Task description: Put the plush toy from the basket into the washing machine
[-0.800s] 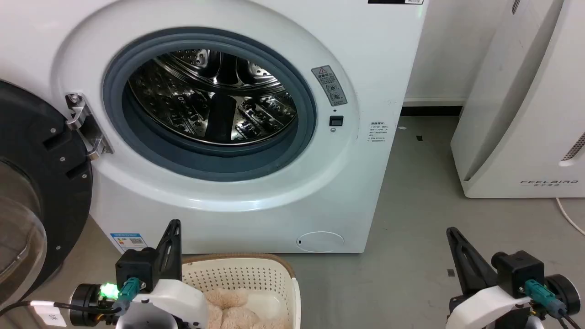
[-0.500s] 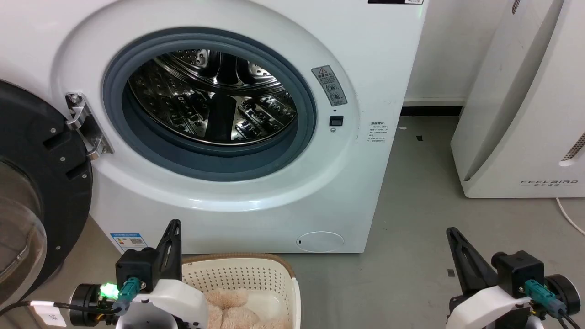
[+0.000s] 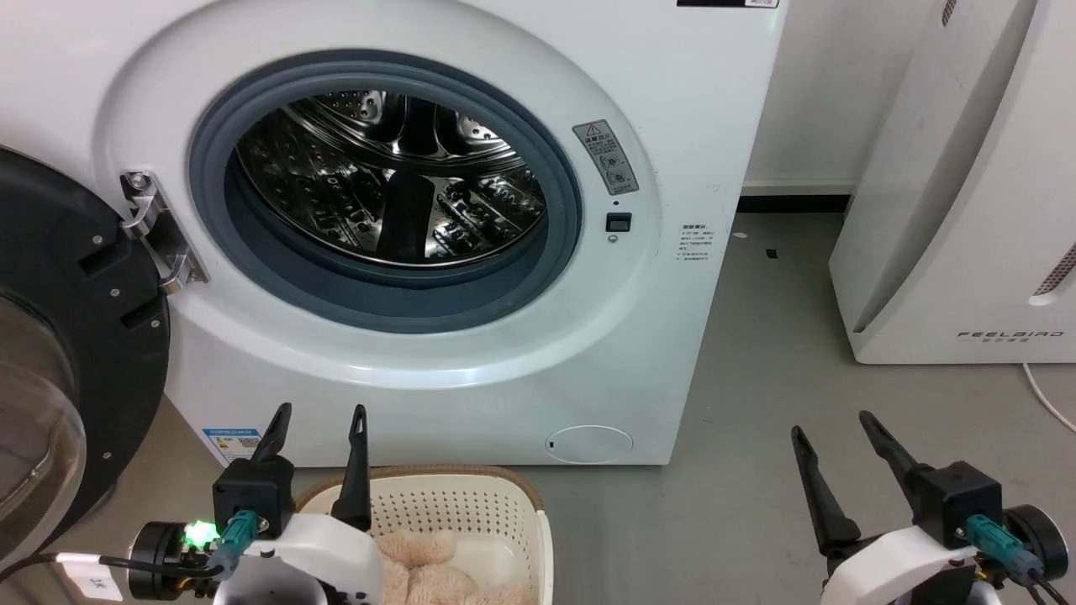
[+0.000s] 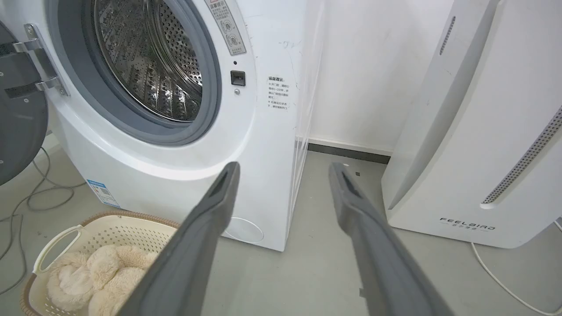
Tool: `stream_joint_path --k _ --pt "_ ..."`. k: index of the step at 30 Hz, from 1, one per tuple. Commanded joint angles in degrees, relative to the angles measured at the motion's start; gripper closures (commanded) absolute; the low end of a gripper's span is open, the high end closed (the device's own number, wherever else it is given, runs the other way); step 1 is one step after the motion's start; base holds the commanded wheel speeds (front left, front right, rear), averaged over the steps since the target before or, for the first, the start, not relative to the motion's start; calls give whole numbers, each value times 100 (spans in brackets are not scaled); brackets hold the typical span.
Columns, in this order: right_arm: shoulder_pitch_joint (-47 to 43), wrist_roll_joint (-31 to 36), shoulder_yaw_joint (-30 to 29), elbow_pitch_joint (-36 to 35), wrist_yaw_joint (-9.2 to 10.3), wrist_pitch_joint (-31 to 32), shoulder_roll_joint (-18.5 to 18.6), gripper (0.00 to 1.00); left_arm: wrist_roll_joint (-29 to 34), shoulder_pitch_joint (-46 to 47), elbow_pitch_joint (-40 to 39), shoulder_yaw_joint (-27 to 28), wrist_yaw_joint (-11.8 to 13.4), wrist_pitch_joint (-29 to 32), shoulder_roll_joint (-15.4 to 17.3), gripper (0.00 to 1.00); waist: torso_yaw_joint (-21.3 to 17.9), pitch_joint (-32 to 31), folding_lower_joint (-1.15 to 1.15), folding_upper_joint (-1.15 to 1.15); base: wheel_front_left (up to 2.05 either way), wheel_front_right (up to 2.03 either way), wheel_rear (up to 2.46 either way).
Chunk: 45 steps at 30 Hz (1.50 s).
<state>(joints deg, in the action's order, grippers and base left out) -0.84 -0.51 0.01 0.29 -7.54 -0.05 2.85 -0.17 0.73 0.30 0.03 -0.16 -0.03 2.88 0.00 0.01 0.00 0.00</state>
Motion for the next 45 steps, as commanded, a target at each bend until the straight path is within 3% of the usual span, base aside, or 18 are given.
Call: stream_joint_path --k 1,24,45 --pt "0 -48 -35 -5 0 -39 0 0 -15 5 6 -16 35 -39 0 0 0 5 0 0 0 0 0" --pt "64 -474 -229 -97 1 -302 1 0 2 337 503 -203 143 -303 53 0 -11 232 0 0 0 0 0" --pt "400 -895 -372 -172 2 -553 1 0 110 1421 2163 -588 10 -554 251 0 -107 946 0 0 0 0 0"
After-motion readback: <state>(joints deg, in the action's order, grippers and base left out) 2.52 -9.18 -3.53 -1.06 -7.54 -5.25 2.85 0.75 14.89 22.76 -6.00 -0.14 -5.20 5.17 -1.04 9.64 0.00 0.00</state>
